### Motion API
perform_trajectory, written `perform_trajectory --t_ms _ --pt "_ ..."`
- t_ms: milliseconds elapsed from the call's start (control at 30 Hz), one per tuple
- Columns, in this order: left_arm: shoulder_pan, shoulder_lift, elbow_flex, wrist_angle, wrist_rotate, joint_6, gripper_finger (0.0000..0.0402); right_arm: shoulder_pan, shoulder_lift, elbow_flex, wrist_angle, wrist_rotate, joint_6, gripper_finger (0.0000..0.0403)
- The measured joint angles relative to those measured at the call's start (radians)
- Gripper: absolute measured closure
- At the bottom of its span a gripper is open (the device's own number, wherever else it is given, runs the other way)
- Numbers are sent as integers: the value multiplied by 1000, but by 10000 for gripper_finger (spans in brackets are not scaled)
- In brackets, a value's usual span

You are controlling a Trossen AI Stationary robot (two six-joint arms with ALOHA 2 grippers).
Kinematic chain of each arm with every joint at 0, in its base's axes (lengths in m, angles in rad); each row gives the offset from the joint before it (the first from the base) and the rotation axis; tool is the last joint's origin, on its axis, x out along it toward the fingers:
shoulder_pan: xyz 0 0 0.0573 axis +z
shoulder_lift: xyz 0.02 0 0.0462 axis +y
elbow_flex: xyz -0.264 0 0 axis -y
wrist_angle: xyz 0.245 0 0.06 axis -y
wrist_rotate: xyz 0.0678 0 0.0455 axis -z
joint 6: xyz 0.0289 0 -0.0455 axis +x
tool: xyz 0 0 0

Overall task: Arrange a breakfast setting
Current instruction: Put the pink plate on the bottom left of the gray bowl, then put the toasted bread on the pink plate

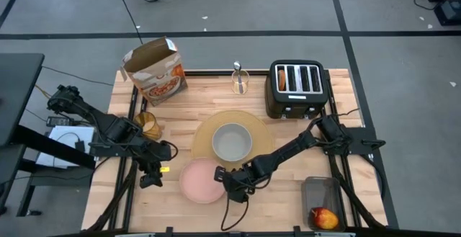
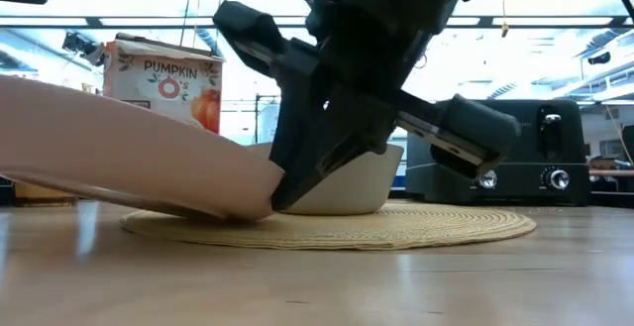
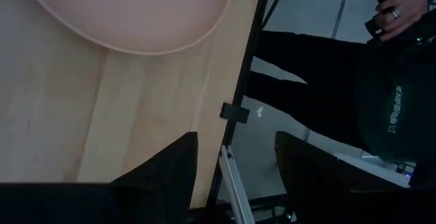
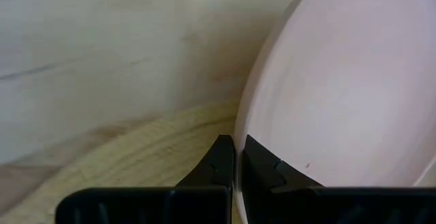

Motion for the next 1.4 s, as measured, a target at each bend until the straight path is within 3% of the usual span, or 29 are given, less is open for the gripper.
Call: perform_trajectory --t_ms 333,433,833,1000,1167,1400 --pt "0 0 0 17 0 -9 198 -4 0 0 -19 24 0 388" --pt "0 0 0 17 41 -27 198 -4 0 0 -26 25 0 382" --pt "0 0 -1 89 54 -57 198 0 -4 0 -29 53 1 326" --pt "0 0 25 89 48 -55 198 24 -99 -1 -25 69 17 298" --pt "0 0 76 150 -127 17 198 49 -255 -1 -101 115 254 271" --pt "4 6 69 355 -504 221 198 40 -500 0 -335 204 891 255"
